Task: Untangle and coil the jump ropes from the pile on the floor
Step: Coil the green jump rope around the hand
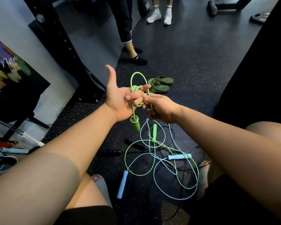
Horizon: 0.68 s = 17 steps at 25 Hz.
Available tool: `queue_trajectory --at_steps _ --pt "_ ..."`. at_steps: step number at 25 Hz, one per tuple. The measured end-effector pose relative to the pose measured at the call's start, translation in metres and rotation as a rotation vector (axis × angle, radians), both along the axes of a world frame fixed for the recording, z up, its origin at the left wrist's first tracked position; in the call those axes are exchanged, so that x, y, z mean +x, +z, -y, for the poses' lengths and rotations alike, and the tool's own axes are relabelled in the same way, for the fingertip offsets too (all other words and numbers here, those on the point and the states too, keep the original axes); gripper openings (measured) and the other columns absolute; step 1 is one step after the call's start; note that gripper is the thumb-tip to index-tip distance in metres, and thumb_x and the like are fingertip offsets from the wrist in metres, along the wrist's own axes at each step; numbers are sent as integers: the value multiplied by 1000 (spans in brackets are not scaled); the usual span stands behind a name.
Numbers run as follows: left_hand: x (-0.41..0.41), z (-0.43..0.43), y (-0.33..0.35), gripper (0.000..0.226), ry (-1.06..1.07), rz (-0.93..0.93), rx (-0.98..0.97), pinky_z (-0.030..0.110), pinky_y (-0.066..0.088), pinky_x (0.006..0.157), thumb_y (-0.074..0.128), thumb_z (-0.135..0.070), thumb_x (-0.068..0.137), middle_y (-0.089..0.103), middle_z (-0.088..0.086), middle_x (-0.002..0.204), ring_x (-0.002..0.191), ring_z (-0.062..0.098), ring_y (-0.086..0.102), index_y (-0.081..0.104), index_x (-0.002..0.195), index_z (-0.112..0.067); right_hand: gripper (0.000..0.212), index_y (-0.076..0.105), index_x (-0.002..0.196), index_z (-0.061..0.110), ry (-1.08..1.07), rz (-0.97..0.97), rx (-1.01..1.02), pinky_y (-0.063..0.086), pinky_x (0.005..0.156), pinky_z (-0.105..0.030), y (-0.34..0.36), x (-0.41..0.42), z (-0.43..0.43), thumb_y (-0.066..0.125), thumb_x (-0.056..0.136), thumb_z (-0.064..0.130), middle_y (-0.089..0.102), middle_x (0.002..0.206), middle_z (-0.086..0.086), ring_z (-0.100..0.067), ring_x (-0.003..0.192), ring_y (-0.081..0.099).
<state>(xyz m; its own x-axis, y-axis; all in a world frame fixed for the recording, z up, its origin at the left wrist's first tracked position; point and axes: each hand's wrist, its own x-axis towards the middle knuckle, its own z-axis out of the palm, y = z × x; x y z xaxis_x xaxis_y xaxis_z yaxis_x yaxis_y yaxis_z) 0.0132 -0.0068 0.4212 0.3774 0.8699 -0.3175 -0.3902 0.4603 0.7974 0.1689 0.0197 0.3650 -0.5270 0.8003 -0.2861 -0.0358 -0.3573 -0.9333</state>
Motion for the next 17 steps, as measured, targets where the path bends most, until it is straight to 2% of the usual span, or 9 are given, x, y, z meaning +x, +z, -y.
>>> queue_trajectory --at_steps 4,7,9,11,12,14,17 --pt "0 2 5 135 -93 36 -10 33 42 92 7 -107 53 29 -5 44 49 18 33 69 97 5 26 50 80 25 44 50 25 26 53 -25 -3 2 -3 45 105 29 54 61 10 -8 50 28" --pt "4 4 7 120 -72 36 -24 30 48 82 6 -107 54 17 -5 48 49 18 19 62 81 -4 29 50 76 24 41 35 50 23 49 -22 -6 4 -5 44 105 26 53 61 9 -9 55 29" --pt "8 4 7 113 -39 79 -15 26 45 86 9 -107 54 13 -4 54 53 17 14 57 78 -8 29 49 77 23 9 27 64 17 49 -25 -5 5 -5 43 105 27 48 60 8 -6 50 29" --pt "8 2 6 110 1 109 1 32 32 100 11 -107 55 14 -3 58 54 17 16 55 81 -9 28 52 80 24 -53 12 57 14 51 -29 -3 6 -7 46 104 37 38 62 7 -5 46 25" --pt "6 0 7 109 21 113 10 35 28 102 11 -106 57 15 -3 60 54 17 17 55 82 -9 29 54 81 24 -101 -12 40 13 53 -29 -4 8 -9 48 102 44 33 62 7 -6 46 23" --pt "2 -1 9 107 28 106 25 37 28 103 9 -105 59 15 -4 61 54 17 15 53 83 -10 31 59 81 25 -224 -61 25 14 53 -26 -8 13 -15 50 100 48 30 59 8 -7 45 22" --pt "1 0 11 107 -59 54 25 37 35 99 6 -104 59 15 -5 60 53 17 14 53 82 -11 32 62 80 25 -347 -7 99 18 46 -23 -15 18 -23 50 102 45 30 55 7 -8 43 23"
